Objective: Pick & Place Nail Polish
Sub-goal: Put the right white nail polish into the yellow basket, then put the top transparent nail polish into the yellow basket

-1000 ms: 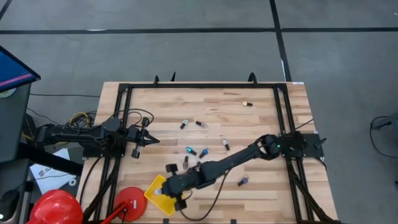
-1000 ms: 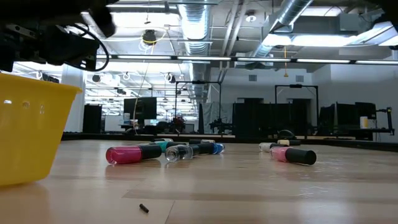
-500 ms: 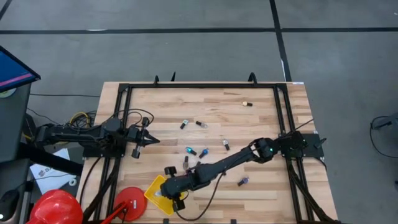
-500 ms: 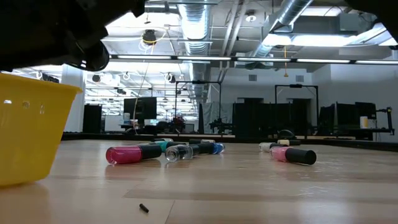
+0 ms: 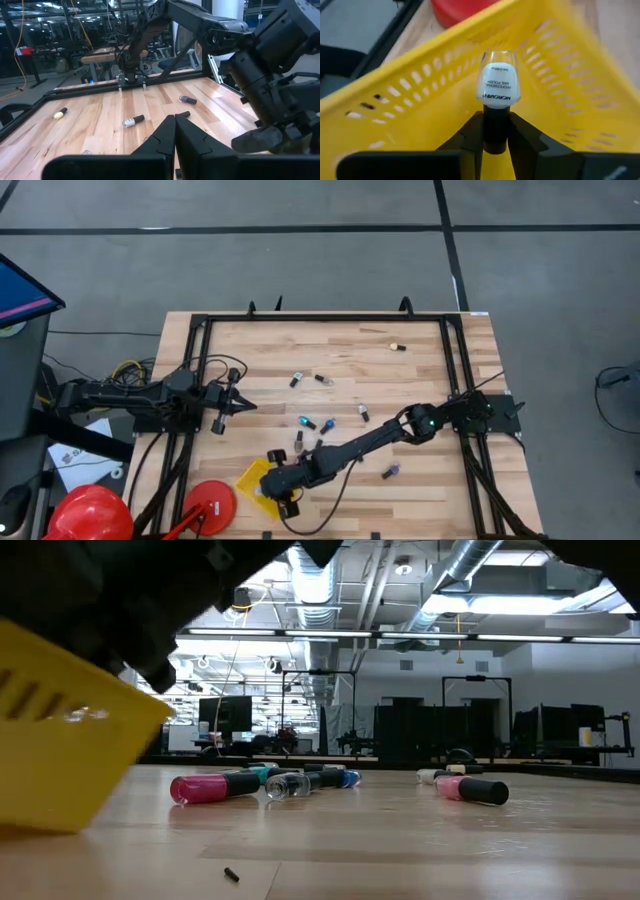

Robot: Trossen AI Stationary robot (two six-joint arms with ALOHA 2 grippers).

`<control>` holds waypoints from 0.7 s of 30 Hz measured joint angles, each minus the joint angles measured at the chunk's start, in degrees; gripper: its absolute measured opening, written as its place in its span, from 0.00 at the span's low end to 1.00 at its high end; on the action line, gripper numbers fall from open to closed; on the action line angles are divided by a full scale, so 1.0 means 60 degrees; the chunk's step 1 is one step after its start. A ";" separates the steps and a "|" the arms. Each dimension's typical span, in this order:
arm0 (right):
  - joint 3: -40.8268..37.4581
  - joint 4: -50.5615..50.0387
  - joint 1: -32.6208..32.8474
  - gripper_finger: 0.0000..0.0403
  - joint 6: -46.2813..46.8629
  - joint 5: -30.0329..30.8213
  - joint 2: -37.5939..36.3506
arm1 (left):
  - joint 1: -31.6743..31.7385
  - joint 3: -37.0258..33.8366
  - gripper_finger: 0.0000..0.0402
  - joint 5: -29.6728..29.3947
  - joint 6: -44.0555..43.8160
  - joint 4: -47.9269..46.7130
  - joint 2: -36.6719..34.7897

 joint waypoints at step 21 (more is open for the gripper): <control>0.1312 -0.0610 0.0094 0.49 -0.1152 0.0076 -0.0127 | -0.0003 0.0001 0.00 0.0000 0.0000 0.0041 -0.1137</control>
